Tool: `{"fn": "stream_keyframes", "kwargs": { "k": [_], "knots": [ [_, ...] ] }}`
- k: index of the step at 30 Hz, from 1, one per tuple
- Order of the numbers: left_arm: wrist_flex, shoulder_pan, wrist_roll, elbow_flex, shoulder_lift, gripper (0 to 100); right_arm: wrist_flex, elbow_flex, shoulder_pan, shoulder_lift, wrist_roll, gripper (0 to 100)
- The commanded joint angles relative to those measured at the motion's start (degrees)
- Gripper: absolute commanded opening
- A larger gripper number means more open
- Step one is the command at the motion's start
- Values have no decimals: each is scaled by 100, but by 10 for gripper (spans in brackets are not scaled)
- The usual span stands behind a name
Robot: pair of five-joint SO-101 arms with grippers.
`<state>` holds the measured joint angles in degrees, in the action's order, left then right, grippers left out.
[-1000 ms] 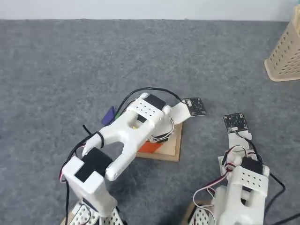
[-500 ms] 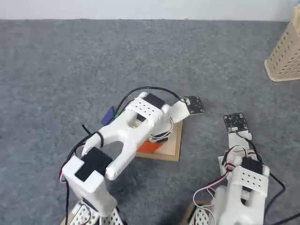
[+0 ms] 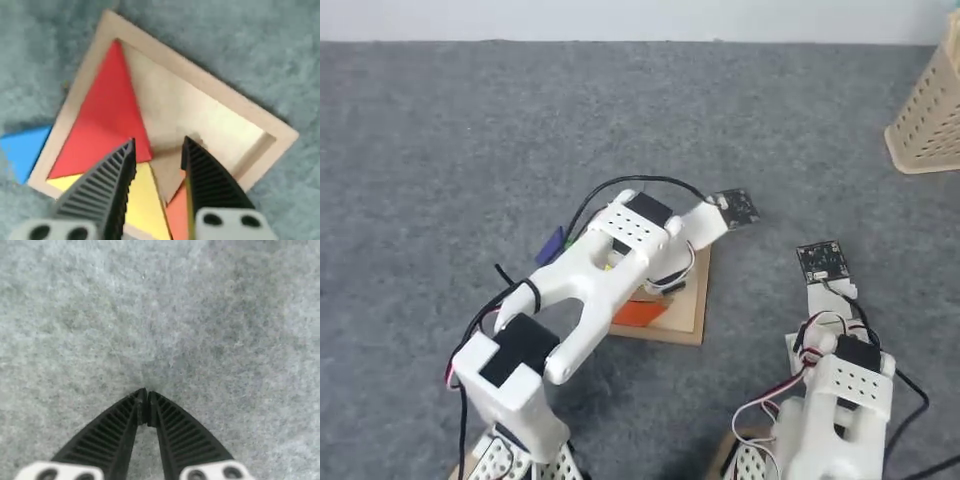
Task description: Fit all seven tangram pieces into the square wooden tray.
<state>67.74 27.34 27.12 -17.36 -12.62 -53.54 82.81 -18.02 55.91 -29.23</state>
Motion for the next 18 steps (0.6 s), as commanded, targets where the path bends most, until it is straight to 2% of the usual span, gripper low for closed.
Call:
{"fn": "stream_keyframes", "kwargs": {
  "k": [1,14,18],
  "knots": [
    [-237,-211,-316,224,105,141,101,18,75,145,26,6],
    [-554,-290,-273,-365,18,141,101,18,75,145,26,6],
    [-554,-440,-26,-558,141,141,101,18,75,145,26,6]
  ]
}}
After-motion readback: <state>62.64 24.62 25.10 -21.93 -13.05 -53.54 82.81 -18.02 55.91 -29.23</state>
